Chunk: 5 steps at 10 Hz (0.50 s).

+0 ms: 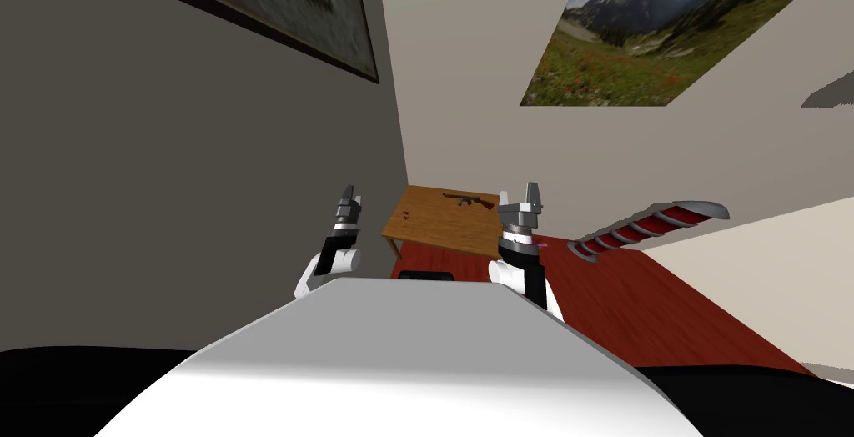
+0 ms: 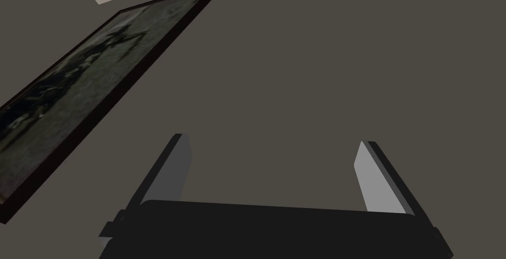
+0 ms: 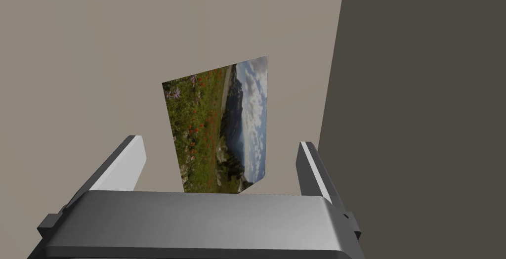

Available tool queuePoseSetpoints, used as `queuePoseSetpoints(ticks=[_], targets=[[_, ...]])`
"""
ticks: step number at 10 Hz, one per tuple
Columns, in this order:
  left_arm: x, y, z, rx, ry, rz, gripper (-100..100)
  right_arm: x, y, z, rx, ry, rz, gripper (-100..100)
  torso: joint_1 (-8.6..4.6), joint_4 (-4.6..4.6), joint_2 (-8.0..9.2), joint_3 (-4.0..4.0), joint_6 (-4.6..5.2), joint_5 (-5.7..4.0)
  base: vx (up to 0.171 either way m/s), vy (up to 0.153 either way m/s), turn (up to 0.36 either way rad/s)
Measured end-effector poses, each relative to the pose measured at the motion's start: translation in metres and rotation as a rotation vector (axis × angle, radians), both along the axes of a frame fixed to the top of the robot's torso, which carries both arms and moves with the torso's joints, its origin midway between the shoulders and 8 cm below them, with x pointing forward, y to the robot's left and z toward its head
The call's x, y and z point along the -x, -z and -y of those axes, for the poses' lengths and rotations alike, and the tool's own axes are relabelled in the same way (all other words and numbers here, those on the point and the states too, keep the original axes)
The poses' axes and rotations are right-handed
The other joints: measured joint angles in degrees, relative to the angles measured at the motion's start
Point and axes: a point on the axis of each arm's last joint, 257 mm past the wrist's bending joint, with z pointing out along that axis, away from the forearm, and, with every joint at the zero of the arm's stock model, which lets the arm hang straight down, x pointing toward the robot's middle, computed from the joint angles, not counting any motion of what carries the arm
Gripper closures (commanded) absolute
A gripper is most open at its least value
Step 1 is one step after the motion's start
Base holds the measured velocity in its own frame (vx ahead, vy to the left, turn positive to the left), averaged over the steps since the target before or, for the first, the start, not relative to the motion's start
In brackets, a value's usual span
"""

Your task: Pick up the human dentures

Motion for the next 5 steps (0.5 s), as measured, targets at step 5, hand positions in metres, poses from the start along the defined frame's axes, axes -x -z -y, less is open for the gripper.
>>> queuePoseSetpoints(ticks=[5], targets=[[-0.031,0.037,-0.022,0.001,-0.041,-0.105,-100,0.000,0.000,0.000,0.000,0.000,0.000,0,0.00,0.00,0.01,0.00,-0.03,0.00,0.007,-0.003,-0.062]])
